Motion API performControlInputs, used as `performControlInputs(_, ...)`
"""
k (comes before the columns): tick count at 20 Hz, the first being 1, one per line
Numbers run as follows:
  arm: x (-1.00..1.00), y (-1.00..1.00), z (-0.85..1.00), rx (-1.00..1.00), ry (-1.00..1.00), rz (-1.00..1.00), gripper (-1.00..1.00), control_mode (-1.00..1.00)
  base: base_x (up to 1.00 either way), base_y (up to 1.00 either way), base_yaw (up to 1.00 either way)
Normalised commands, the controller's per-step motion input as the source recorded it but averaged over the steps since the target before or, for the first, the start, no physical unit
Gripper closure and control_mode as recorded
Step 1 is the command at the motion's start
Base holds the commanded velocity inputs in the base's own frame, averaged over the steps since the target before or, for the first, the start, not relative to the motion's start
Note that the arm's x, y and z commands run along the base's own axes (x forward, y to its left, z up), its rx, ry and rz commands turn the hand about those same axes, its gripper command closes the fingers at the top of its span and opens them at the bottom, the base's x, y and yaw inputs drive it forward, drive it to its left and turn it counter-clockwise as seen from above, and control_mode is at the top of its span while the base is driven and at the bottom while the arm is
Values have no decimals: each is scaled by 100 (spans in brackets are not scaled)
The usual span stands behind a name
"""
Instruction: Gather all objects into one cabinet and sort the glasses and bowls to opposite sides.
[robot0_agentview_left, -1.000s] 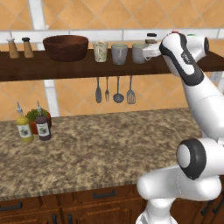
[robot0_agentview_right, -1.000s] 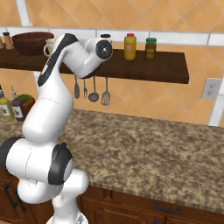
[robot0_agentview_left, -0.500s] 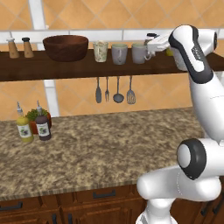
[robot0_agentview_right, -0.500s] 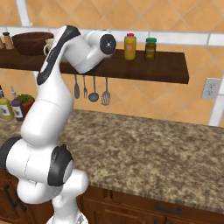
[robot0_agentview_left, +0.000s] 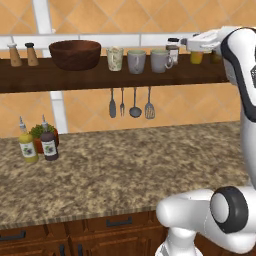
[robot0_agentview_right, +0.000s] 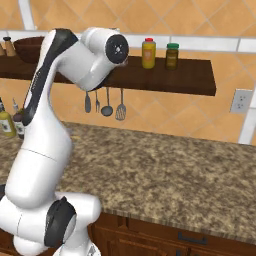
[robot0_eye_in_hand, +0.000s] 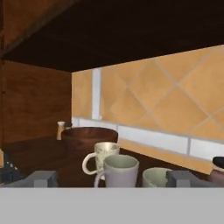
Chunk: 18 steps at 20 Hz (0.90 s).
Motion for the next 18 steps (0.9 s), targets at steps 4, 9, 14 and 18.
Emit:
performControlInputs(4,-100,2,13,9,0,0,-100,-100,0,0,0)
performControlInputs(9,-100,15,29,8,0,-1,-100,-100,0,0,0)
performControlInputs(14,-100,26,7,2,2,-1,-100,-100,0,0,0)
performControlInputs(18,-100,41,-40,0,0,-5,-100,-100,0,0,0)
